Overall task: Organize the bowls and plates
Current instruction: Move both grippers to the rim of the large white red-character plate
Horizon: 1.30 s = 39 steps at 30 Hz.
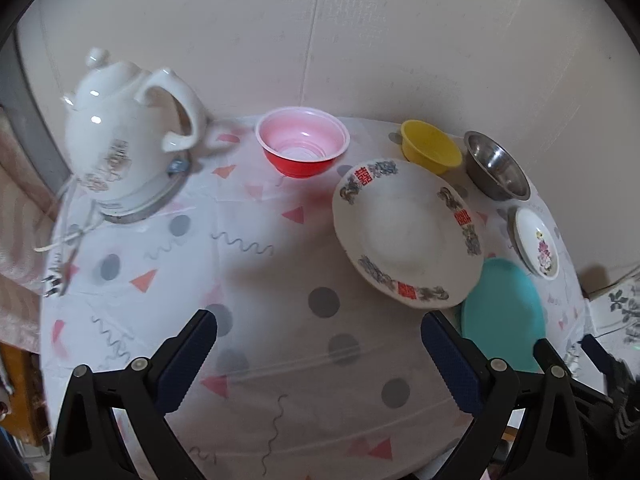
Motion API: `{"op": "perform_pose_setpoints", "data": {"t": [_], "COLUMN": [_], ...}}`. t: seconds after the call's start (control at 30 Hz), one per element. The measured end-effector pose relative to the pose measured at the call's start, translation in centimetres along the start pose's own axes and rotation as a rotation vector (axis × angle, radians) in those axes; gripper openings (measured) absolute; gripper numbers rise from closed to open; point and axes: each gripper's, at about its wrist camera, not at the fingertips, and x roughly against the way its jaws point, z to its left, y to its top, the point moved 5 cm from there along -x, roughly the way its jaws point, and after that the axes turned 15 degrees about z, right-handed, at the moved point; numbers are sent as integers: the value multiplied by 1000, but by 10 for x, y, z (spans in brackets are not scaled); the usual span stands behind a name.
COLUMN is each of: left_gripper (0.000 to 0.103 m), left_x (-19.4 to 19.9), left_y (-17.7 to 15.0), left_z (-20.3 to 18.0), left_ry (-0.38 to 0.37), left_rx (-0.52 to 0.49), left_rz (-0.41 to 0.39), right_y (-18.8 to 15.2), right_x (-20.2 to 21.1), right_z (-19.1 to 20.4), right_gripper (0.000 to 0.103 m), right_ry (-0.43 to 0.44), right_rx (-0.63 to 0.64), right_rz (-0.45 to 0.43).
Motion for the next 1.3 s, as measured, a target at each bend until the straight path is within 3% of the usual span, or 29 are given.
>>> {"op": "perform_pose_setpoints", "data": {"t": [0.17, 0.33, 0.67, 1.03, 1.3], "left_gripper": [103, 103, 103, 103, 100], "left_x": [-24, -39, -60, -91, -98], "left_y": [17, 30, 59, 77, 81], "left_z": [8, 8, -6, 6, 0], "left_ry": [-182, -216, -201, -195, -168], "left_rx": [77, 143, 105, 228, 207], "left_rz": [101, 131, 120, 141, 126], "right_y": [20, 41, 76, 113, 132], "right_x": [-14, -27, -54, -75, -90], "right_z": [2, 0, 1, 10, 19], "right_gripper": [103, 101, 98, 97, 96], "right_ry": [-20, 4, 37, 108, 119], "right_rx": [52, 66, 114, 170, 208], "right_rz": [10, 22, 37, 28, 40]}}
